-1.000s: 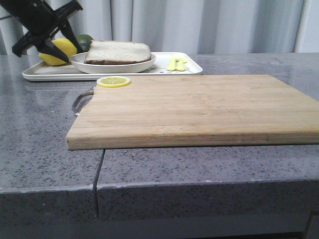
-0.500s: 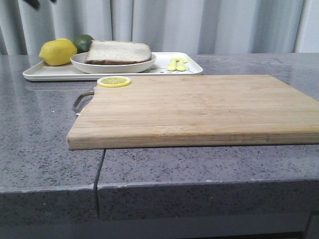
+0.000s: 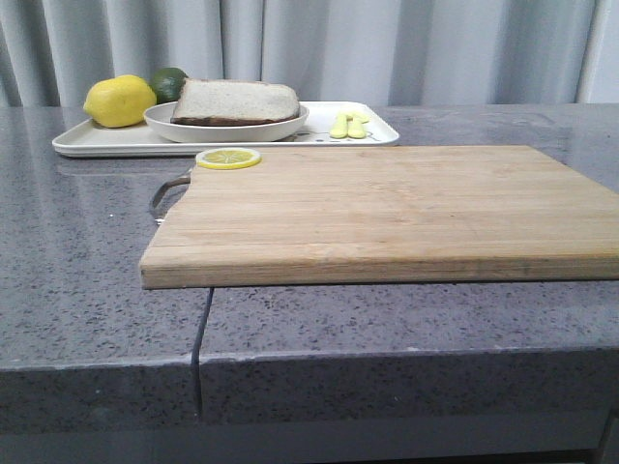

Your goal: Place bread and move sandwich to tray

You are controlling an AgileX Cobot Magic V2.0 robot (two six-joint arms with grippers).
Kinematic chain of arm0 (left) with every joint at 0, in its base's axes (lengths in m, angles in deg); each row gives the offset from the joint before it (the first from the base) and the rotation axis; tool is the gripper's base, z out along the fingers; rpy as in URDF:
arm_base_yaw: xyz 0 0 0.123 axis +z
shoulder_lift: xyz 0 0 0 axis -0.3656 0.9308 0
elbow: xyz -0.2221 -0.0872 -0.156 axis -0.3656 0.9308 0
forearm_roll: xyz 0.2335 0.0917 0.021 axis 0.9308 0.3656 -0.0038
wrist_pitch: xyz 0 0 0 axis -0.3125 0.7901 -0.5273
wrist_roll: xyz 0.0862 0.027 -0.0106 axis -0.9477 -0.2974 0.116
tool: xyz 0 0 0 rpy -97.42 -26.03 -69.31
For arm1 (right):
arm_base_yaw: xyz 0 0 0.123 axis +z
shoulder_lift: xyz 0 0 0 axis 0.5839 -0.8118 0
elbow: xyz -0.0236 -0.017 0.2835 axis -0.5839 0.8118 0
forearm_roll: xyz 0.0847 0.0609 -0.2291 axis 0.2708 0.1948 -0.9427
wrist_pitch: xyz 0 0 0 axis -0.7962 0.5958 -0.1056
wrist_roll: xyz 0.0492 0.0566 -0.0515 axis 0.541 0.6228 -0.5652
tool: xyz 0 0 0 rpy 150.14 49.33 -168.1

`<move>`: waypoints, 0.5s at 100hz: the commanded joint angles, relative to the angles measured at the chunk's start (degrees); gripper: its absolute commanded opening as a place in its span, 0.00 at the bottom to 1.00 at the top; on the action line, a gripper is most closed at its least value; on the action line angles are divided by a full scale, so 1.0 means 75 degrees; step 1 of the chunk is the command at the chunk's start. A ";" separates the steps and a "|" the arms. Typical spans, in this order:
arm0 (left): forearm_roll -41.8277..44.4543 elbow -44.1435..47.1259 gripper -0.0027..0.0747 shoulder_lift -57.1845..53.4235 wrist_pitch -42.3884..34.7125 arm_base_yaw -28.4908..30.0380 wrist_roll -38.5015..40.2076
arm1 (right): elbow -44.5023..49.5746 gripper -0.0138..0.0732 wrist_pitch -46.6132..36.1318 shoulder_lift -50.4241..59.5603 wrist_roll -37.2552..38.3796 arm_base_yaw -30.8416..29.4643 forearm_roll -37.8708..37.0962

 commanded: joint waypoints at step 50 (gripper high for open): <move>0.1298 0.4023 0.40 -0.3955 -0.0206 -0.0835 -0.0883 | -0.0229 0.37 -0.0426 0.0011 -0.0056 -0.0031 -0.0039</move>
